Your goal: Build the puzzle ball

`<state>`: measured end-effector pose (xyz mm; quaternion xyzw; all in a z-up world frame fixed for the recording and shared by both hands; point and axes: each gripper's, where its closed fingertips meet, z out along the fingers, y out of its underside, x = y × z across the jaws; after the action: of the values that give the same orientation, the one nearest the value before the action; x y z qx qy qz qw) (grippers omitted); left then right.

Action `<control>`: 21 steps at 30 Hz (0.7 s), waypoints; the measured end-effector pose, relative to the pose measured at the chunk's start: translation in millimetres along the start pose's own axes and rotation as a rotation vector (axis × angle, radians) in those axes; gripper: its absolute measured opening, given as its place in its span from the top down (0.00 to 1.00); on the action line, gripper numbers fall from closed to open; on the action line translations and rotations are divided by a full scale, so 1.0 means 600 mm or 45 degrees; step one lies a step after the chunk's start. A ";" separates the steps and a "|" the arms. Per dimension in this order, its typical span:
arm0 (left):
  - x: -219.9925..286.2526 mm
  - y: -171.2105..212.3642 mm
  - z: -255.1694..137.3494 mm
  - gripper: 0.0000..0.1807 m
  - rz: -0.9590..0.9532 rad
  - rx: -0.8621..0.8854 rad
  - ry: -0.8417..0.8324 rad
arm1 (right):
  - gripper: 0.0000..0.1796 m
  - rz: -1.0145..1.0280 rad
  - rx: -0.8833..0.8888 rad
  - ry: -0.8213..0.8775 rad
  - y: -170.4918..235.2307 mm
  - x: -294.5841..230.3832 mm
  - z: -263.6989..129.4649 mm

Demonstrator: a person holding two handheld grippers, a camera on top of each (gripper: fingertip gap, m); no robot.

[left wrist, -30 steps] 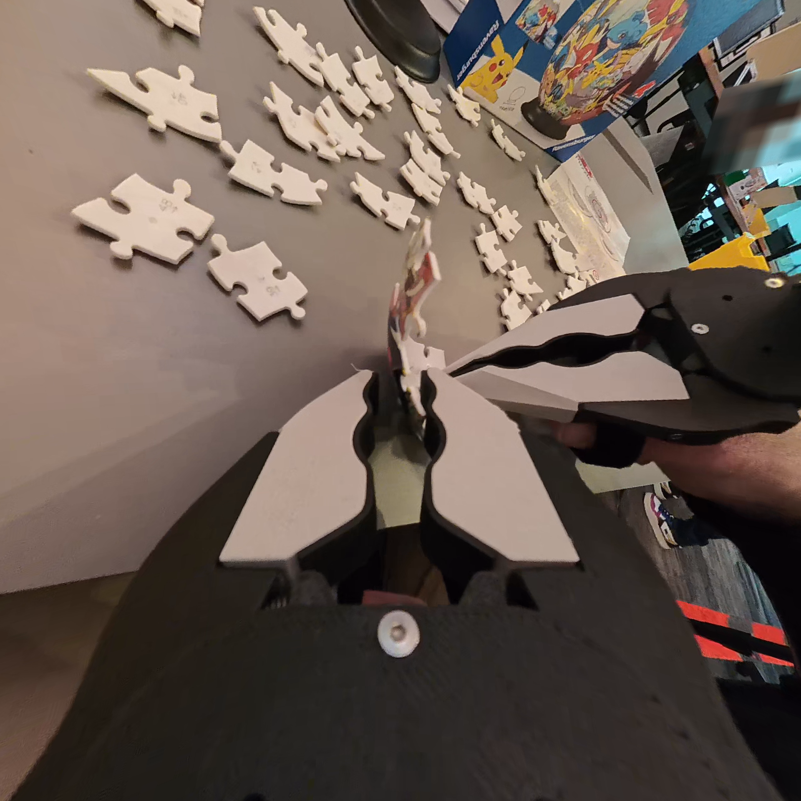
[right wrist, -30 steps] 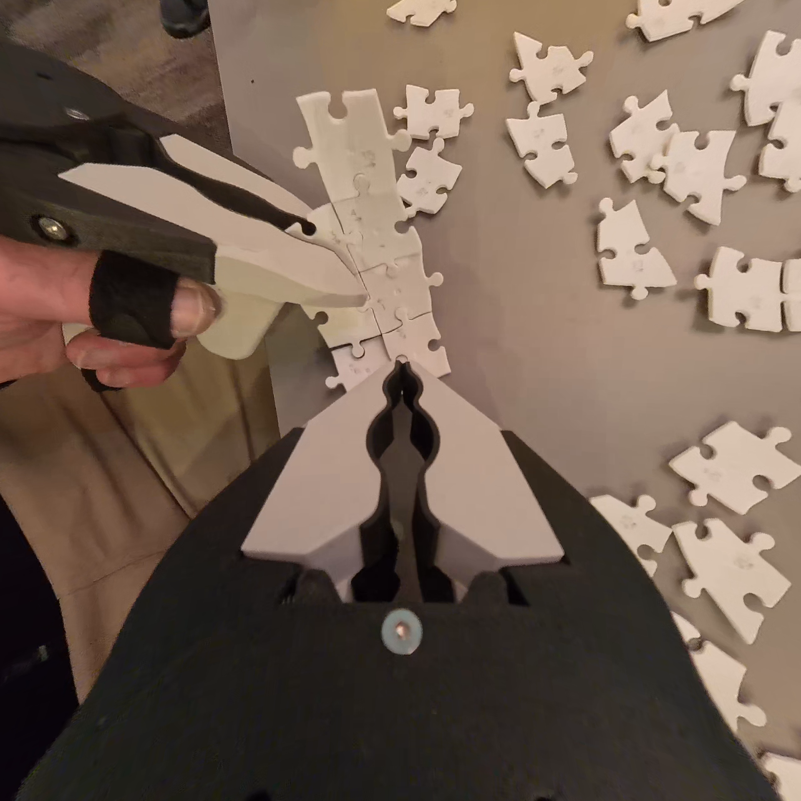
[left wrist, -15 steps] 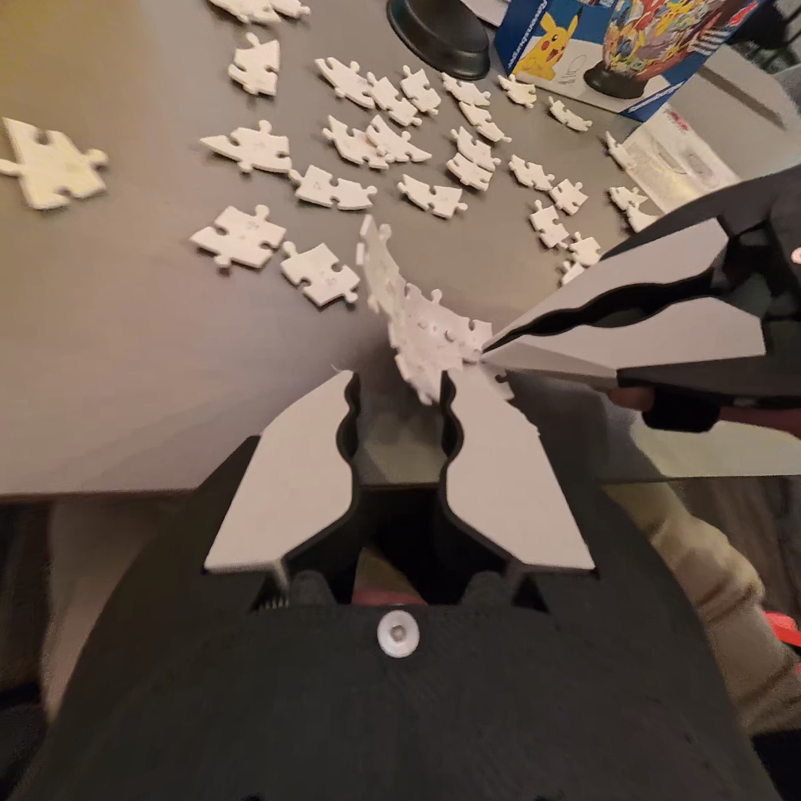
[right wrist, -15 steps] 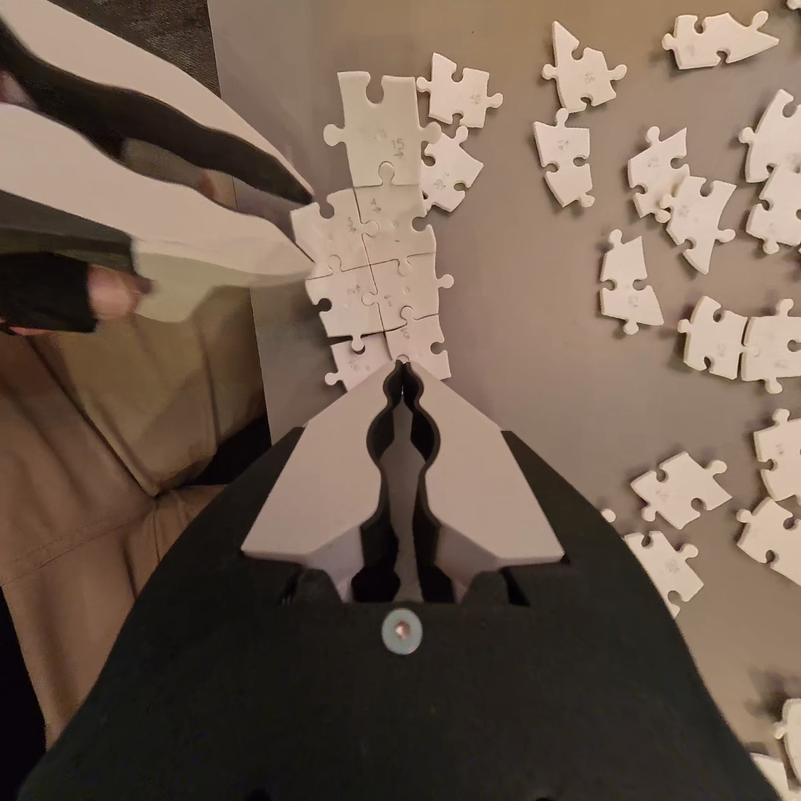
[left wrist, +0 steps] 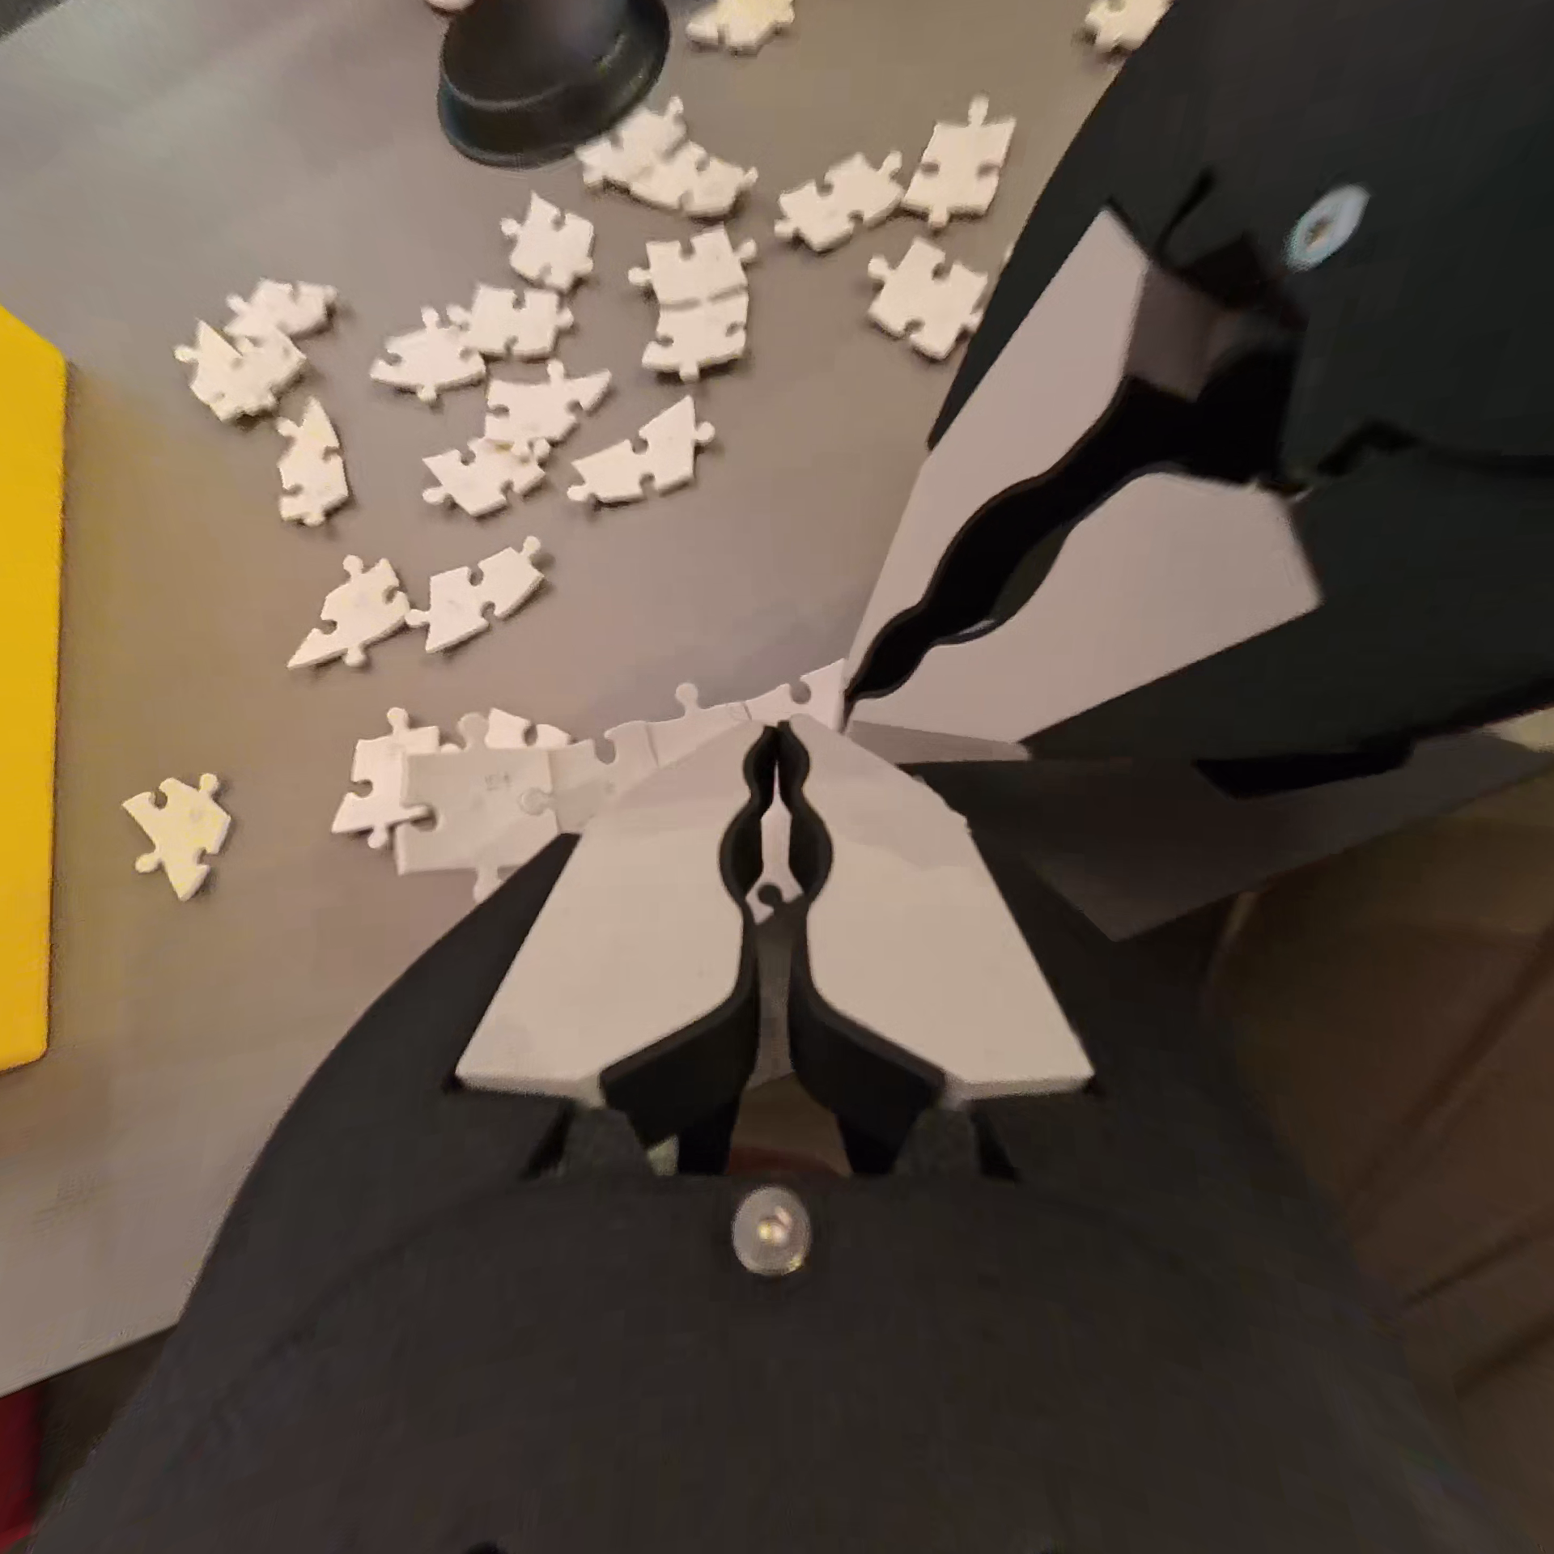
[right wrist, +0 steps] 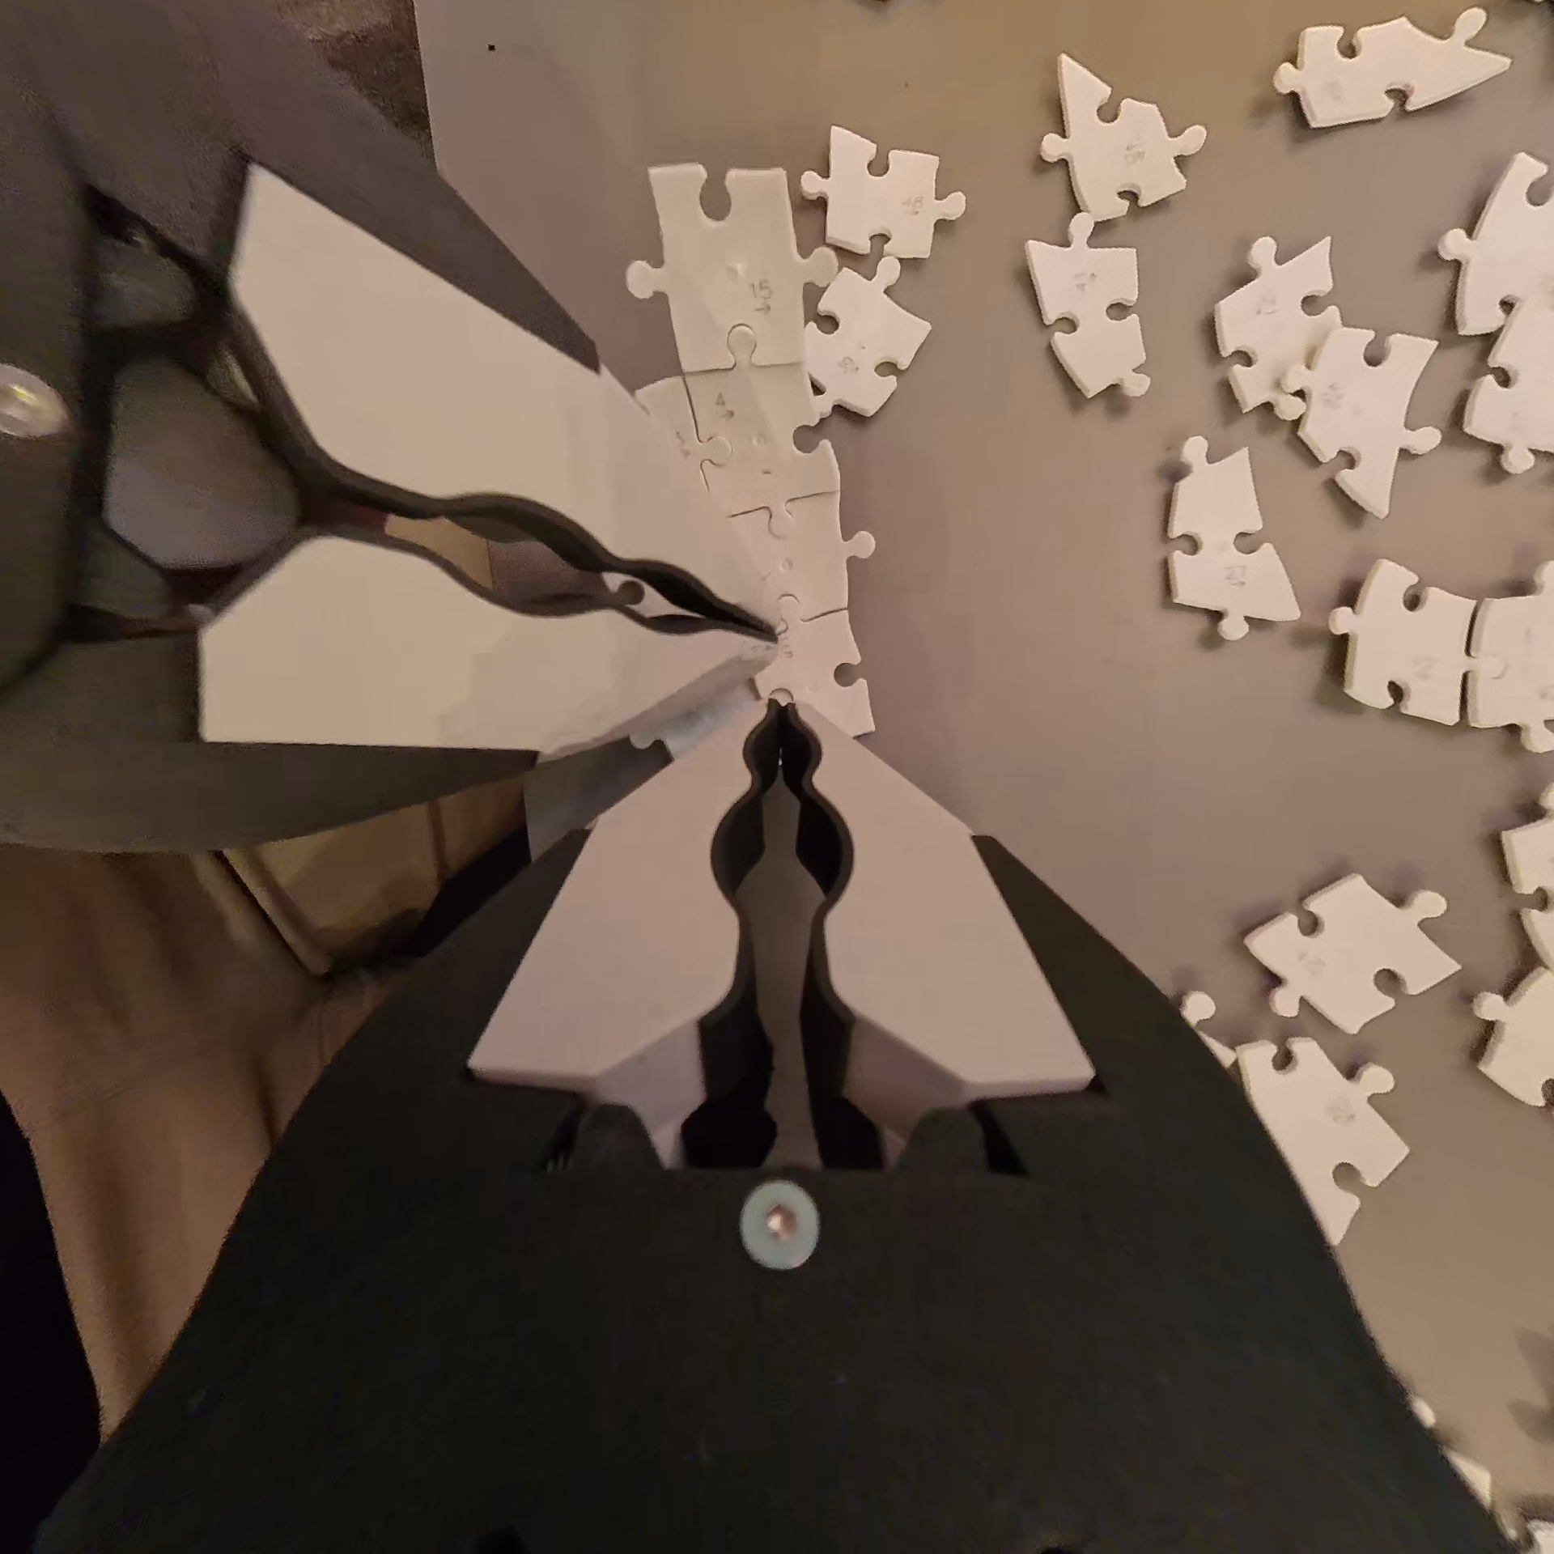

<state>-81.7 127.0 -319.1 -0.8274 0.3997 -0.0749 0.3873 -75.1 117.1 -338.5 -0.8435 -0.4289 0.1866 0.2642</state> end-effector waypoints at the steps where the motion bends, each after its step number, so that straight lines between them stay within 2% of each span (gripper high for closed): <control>1: 0.003 0.008 0.005 1.00 0.007 -0.038 0.012 | 1.00 0.005 0.004 -0.006 0.000 0.000 0.000; 11: 0.001 0.029 0.020 1.00 0.102 -0.126 -0.041 | 1.00 -0.012 0.018 0.003 -0.005 0.000 -0.001; 21: 0.003 0.031 0.020 1.00 0.068 -0.114 0.024 | 1.00 0.000 0.013 -0.002 -0.004 0.004 -0.005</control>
<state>-86.6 125.8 -340.7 -0.8322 0.4284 -0.0542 0.3479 -73.9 119.7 -335.0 -0.8418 -0.4283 0.1896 0.2681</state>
